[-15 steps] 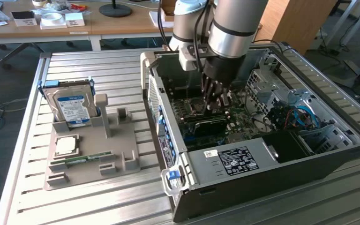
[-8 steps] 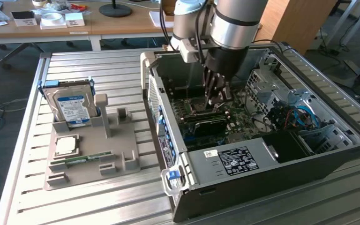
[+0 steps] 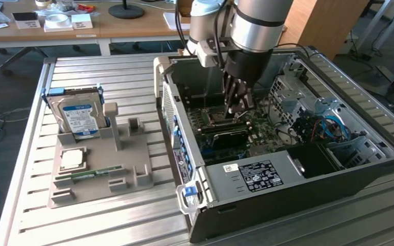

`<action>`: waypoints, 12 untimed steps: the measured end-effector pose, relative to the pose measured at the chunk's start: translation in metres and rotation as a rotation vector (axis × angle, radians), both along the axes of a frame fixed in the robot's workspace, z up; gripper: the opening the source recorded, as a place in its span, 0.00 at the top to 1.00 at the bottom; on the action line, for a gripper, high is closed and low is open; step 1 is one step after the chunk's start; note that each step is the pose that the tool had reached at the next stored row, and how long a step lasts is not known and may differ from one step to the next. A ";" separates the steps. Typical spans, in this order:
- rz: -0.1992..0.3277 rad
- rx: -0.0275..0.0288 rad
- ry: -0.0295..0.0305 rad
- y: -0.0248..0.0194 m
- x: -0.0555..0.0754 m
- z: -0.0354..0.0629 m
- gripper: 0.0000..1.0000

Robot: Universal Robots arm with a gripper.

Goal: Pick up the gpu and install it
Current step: 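Press down on the gpu until it lock into place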

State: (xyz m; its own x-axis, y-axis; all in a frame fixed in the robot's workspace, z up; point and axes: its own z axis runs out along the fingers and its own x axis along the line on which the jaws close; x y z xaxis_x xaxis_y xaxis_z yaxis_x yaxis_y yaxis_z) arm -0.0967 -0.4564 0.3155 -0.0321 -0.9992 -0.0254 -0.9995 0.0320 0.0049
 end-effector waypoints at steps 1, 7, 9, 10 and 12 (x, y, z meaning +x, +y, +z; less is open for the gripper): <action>0.000 0.0002 -0.0001 0.0000 0.000 0.0016 0.89; 0.000 0.0005 -0.0002 0.0000 0.000 0.0145 0.89; 0.000 0.0005 -0.0003 0.0000 0.000 0.0162 0.89; 0.000 0.0006 -0.0003 0.0000 0.000 0.0162 0.89; 0.000 0.0004 -0.0002 0.0000 0.000 0.0163 0.89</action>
State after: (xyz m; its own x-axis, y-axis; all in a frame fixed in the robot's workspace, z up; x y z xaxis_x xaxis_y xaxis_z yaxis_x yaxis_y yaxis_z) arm -0.0967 -0.4563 0.3318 -0.0321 -0.9992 -0.0258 -0.9995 0.0320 0.0047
